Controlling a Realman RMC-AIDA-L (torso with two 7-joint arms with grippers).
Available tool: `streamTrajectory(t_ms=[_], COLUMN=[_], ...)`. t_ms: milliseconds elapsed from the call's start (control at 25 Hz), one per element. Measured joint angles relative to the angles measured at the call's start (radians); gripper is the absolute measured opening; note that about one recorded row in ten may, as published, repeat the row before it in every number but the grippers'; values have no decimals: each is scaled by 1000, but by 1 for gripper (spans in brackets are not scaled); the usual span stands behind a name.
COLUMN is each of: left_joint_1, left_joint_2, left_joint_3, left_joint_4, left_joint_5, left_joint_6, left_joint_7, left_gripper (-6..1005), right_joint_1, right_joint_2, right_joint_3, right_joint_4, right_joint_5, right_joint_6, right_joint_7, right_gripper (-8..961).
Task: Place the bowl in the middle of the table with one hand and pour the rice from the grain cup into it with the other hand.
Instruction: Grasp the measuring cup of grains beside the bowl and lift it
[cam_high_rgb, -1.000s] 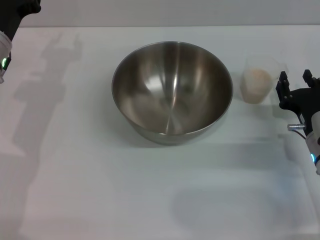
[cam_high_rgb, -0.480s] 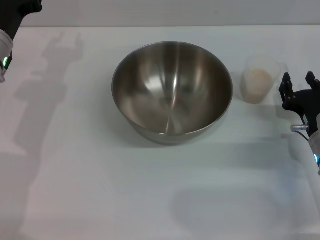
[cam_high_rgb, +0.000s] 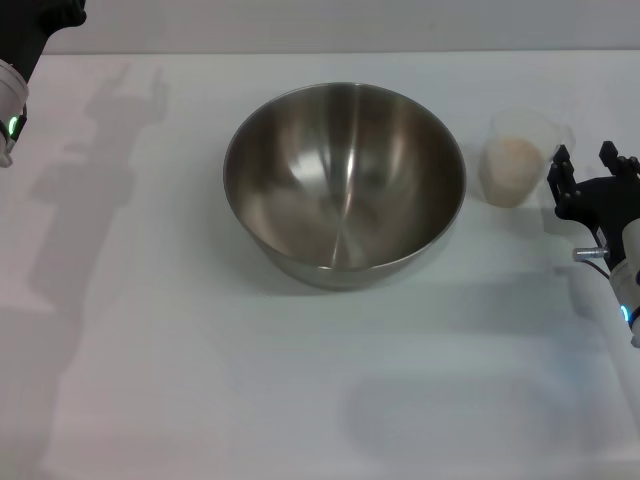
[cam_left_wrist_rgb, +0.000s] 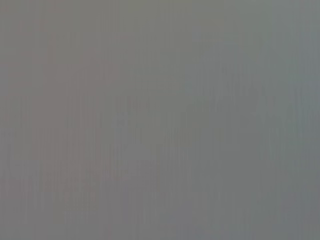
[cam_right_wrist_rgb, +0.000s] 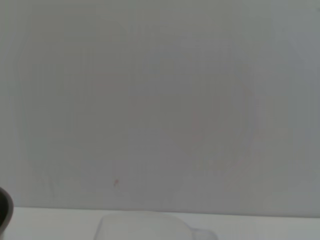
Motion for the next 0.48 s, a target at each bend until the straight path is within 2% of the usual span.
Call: streamTrajectory(t_ms=[480], left_joint_1=[-4], left_joint_2=[-2], left_joint_3=[-2], left_joint_4=[0], left_joint_5=[0], left_joint_6=[-1], left_joint_7=[0], left_gripper=[451], right_joint_1=[2], right_joint_2=[-2], right_joint_3=[0], right_joint_4=[-13], right_joint_5=[0], right_joint_6=[8], right_joint_7=[0], right_gripper=[494])
